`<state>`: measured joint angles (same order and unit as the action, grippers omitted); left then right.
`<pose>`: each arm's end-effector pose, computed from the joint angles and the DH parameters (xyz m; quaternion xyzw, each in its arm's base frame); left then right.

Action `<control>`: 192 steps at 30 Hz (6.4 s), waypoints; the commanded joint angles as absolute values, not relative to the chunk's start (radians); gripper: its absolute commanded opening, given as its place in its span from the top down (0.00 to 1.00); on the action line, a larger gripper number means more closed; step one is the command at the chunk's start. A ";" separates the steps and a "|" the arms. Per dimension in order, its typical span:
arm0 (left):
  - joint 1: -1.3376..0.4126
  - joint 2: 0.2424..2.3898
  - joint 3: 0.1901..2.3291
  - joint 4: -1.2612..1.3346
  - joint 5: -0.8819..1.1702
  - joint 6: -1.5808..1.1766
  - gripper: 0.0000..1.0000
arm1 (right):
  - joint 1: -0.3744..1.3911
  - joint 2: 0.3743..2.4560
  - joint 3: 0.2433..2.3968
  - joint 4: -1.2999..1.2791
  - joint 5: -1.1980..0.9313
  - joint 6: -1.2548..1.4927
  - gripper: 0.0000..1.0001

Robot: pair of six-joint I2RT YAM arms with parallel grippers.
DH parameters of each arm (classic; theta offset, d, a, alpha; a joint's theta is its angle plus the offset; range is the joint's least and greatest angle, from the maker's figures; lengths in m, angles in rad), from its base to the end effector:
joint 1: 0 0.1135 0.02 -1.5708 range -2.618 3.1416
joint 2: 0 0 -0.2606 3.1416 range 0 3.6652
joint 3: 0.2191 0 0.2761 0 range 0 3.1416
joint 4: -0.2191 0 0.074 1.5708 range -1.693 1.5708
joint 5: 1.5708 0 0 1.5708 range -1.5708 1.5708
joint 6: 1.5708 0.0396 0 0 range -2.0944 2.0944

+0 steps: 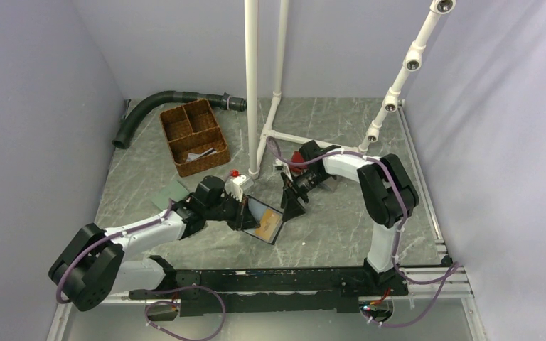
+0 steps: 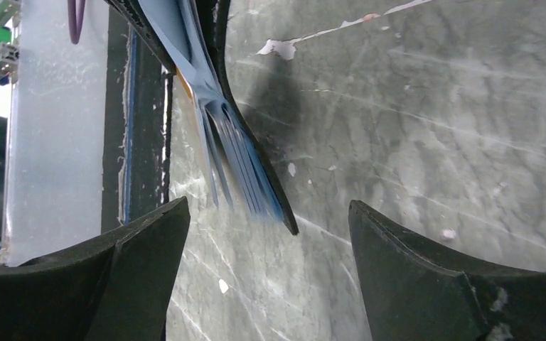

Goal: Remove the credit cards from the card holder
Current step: Remove the credit card from the card holder.

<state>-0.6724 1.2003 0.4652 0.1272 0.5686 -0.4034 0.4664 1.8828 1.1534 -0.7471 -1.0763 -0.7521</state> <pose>0.1854 -0.1748 0.1589 0.2428 0.8256 -0.4412 0.2543 0.2966 0.1884 0.1343 -0.5106 0.6896 0.5010 0.1129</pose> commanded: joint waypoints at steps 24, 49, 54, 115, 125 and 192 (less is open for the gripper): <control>-0.678 1.191 0.349 0.356 0.525 -0.567 1.00 | 0.564 1.910 1.092 -0.714 -1.192 -0.796 0.84; -0.677 1.398 0.385 0.594 0.642 -0.685 1.00 | 0.579 1.943 1.116 -0.775 -1.210 -0.837 1.00; -0.665 1.364 0.353 0.599 0.630 -0.705 1.00 | 0.577 1.959 1.140 -0.818 -1.220 -0.850 0.99; -0.549 1.386 0.427 0.373 0.651 -0.717 0.52 | 0.440 1.700 1.077 -0.864 -0.966 -0.926 0.49; -0.549 1.527 0.571 0.174 0.688 -0.707 0.49 | 0.747 1.651 1.010 -0.680 -0.720 -1.053 0.81; -0.619 1.246 0.452 0.190 0.503 -0.652 1.00 | 0.536 1.741 1.046 -0.605 -1.014 -0.567 0.27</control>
